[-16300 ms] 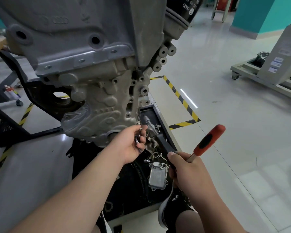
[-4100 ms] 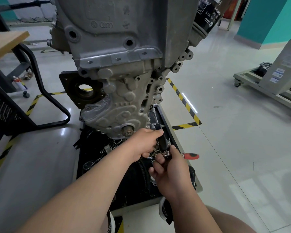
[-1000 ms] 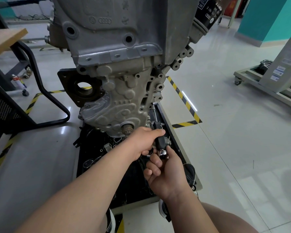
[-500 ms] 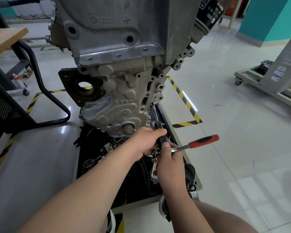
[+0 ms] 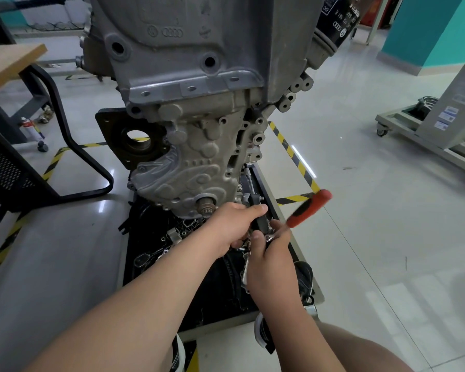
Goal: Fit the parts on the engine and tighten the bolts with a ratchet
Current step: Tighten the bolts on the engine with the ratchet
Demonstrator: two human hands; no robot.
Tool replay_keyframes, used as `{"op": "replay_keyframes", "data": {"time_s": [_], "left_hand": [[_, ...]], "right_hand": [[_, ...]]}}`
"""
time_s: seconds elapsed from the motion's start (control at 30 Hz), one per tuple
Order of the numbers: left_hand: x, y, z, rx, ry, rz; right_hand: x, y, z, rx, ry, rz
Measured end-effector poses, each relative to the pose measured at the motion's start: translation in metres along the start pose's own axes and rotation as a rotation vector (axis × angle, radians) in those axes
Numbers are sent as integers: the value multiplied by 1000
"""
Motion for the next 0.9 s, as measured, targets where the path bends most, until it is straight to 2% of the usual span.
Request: {"op": "replay_keyframes", "data": {"time_s": [0.33, 0.5, 0.67, 0.9], "left_hand": [[1, 2, 3, -29, -46, 116], [1, 2, 3, 3, -3, 66], [-3, 0, 1, 14, 46, 21], [-2, -3, -2, 11, 57, 23]], "right_hand": [[5, 9, -3, 523, -120, -777], [16, 5, 6, 741, -246, -1062], [22, 5, 9, 767, -306, -1084], [20, 9, 7, 672, -214, -887]]}}
Point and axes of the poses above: each hand's wrist, its own z-axis away from the middle knuckle, its own x-axis out of the palm, y = z × x, the point moved 5 cm from there along -z, towards the middle knuckle, and after that the axes turned 6 degrees about y, right-handed, at the moved point
